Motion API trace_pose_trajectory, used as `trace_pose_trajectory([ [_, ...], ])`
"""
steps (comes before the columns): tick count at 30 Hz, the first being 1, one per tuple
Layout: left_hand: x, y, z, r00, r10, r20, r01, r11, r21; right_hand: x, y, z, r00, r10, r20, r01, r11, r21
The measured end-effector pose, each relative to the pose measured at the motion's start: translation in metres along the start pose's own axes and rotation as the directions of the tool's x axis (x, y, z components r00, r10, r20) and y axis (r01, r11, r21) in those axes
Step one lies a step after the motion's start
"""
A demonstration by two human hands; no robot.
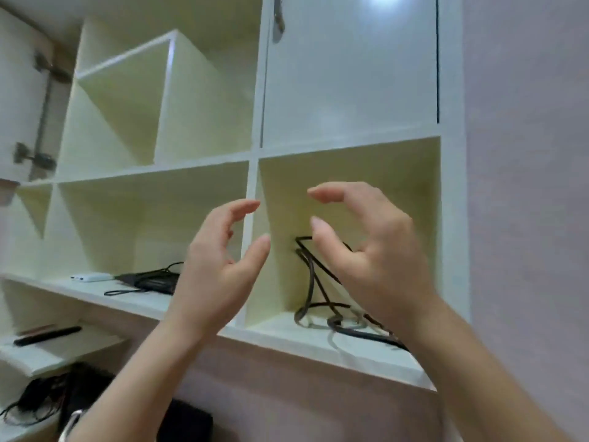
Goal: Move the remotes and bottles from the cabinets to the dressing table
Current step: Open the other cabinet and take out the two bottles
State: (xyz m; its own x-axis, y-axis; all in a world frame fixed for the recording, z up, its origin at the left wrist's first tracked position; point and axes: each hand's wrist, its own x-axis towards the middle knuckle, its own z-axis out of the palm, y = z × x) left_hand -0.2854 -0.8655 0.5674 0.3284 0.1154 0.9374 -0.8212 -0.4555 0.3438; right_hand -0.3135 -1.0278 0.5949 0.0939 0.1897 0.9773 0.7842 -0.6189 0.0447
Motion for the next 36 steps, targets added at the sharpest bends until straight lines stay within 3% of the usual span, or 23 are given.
trace_pose_trajectory([
  [5, 0.079, 0.016, 0.012, 0.999, 0.048, -0.005, -0.048, 0.997, 0.06, 0.086, 0.005, 0.001, 1.0, 0.007, 0.021, -0.004, 0.985, -0.173],
  [12, 0.162, 0.008, 0.016, 0.995, -0.011, 0.104, -0.002, 0.991, 0.131, 0.172, 0.02, 0.018, 0.992, 0.108, 0.066, -0.083, 0.946, -0.312],
  [17, 0.196, -0.005, 0.026, 0.989, -0.093, 0.118, 0.092, 0.996, 0.011, 0.207, 0.037, 0.041, 0.98, 0.16, 0.118, -0.094, 0.896, -0.433],
  [21, 0.212, -0.017, 0.037, 0.983, -0.105, 0.15, 0.121, 0.988, -0.096, 0.235, 0.046, 0.054, 0.988, 0.102, 0.115, -0.031, 0.865, -0.501],
  [28, 0.225, -0.033, 0.047, 0.987, -0.044, 0.154, 0.069, 0.985, -0.16, 0.284, 0.043, 0.069, 0.984, 0.157, 0.088, -0.1, 0.882, -0.46],
  [33, 0.224, -0.033, 0.046, 0.989, -0.035, 0.144, 0.063, 0.979, -0.193, 0.297, 0.031, 0.075, 0.962, 0.266, 0.062, -0.25, 0.948, -0.195],
  [36, 0.224, -0.027, 0.045, 0.985, -0.048, 0.167, 0.07, 0.99, -0.125, 0.302, 0.026, 0.081, 0.946, 0.314, 0.078, -0.302, 0.944, -0.134],
])
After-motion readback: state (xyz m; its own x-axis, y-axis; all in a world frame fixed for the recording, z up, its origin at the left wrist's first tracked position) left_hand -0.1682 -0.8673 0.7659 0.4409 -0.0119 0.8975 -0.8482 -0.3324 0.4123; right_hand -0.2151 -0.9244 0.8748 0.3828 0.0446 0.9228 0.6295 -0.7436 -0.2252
